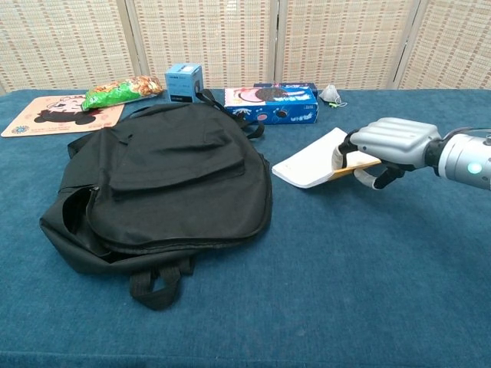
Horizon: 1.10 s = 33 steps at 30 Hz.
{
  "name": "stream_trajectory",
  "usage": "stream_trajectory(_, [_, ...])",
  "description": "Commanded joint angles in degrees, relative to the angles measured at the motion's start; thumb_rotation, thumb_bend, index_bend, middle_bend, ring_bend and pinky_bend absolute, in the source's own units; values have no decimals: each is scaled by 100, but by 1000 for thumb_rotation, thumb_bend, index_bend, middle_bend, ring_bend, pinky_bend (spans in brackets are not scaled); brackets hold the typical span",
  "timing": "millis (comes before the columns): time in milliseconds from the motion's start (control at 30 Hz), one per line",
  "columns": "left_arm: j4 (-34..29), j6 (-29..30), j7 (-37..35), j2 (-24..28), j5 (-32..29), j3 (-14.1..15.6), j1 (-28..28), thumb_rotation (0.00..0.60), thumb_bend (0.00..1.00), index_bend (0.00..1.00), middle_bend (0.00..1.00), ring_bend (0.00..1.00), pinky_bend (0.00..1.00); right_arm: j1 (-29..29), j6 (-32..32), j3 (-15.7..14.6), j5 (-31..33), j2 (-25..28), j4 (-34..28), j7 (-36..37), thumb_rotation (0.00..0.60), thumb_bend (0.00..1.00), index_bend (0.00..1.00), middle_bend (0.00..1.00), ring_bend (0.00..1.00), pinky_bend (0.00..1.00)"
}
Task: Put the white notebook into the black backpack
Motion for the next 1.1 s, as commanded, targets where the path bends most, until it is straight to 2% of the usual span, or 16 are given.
stream_trajectory(33, [3,-6,-3,2,-4,-3,-4,600,221,135,119,150,140,26,12,62,58,-6,14,24,600,581,343,345,193,201])
stream_trajectory(300, [-14,-26,9,16,-19,-10,-15,600,221,135,119,150,140,119,59,366,335,-27,60,99,600,577,364,369,202,201])
stream_trajectory(433, [-24,-25,21,17,-33,-16,-16,600,221,136,119,150,140,152,26,476,475,-70,103,120,600,520,390,375,202,201])
stream_trajectory(833, [-22,-36,-51,45,-52,-31,-22,600,221,136,119,150,140,212,-80,587,687,-245,351,81,600,347,483,408,212,201])
stream_trajectory(1100, [46,-44,-126,39,-72,-53,-35,600,221,136,119,150,140,269,-143,607,743,-305,484,-4,600,330,568,441,242,201])
